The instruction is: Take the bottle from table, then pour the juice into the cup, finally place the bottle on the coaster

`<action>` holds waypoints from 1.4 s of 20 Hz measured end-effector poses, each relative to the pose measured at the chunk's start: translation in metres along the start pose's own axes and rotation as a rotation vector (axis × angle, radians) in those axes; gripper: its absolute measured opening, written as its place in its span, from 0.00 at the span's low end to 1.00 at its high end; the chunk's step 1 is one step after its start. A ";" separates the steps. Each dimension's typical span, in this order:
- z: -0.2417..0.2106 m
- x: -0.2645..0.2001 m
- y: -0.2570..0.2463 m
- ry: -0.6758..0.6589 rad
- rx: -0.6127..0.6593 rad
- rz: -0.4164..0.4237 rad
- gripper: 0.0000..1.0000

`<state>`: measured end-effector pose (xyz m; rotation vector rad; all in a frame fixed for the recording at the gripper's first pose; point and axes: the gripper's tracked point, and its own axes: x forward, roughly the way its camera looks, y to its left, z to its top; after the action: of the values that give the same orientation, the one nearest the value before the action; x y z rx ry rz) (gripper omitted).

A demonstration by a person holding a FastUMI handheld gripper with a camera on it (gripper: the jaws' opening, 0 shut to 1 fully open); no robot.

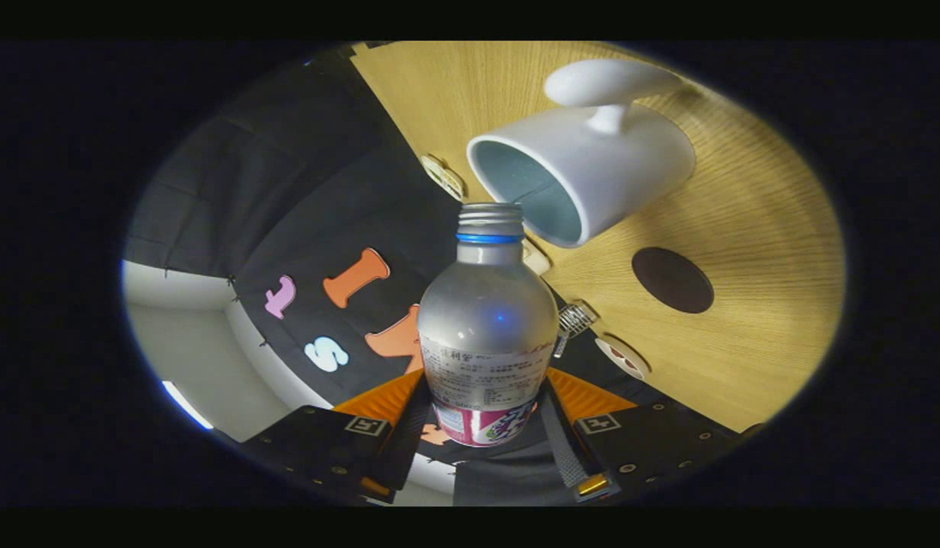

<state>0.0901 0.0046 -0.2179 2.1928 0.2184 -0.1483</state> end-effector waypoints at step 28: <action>-0.019 -0.002 0.032 0.007 0.117 0.068 0.75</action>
<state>0.0955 0.0016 -0.1812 2.3147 0.1424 -0.1183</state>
